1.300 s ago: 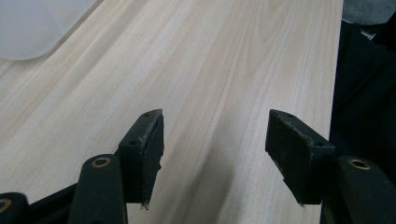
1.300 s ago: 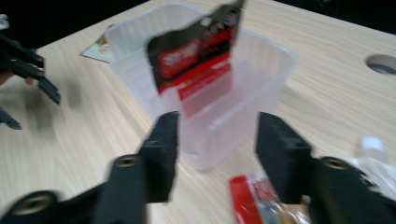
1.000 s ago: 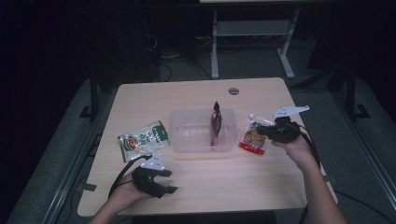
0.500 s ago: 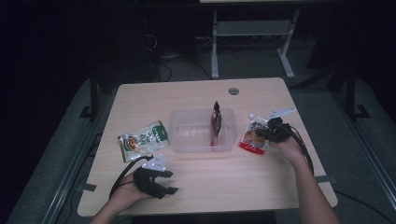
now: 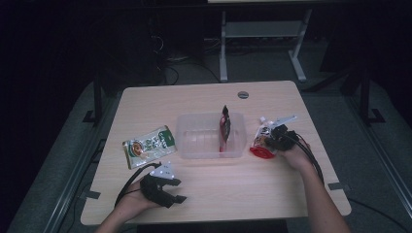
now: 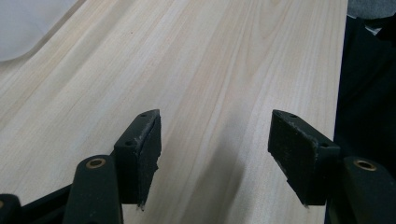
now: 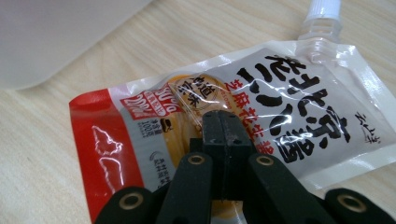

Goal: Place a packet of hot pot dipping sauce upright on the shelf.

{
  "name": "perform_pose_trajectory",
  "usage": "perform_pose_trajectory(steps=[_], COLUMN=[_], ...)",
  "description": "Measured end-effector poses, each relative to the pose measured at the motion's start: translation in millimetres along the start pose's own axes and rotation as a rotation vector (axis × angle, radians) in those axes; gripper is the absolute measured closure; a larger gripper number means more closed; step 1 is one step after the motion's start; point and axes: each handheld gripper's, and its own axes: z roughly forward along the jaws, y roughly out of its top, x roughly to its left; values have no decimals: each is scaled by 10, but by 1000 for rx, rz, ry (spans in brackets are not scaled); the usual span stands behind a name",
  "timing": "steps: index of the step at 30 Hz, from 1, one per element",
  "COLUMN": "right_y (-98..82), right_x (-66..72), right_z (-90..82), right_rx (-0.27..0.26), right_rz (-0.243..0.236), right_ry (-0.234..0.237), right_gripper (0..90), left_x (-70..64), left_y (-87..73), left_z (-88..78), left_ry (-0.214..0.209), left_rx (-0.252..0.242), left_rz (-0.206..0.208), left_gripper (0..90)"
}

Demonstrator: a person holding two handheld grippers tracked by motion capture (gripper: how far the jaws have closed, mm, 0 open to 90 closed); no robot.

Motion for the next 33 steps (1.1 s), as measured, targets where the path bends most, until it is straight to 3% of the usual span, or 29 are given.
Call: perform_pose_trajectory(steps=[5, 11, 22, 33], right_y=[-16, -30, -118, -189], right_x=[3, 99, 404, 773], right_z=[-28, -75, -205, -300], right_rx=[20, 58, 112, 127], right_rz=[-2, -43, -120, -213], right_ry=[44, 76, 139, 186], right_gripper=[900, 900, 900, 900], left_x=[11, 10, -5, -10], left_y=[-5, -7, -4, 0], left_z=[-10, -13, -15, -6], left_ry=[3, 4, 7, 12], left_rx=[1, -5, -9, -16], left_rz=[-2, -2, 3, 1], left_gripper=[345, 345, 345, 345])
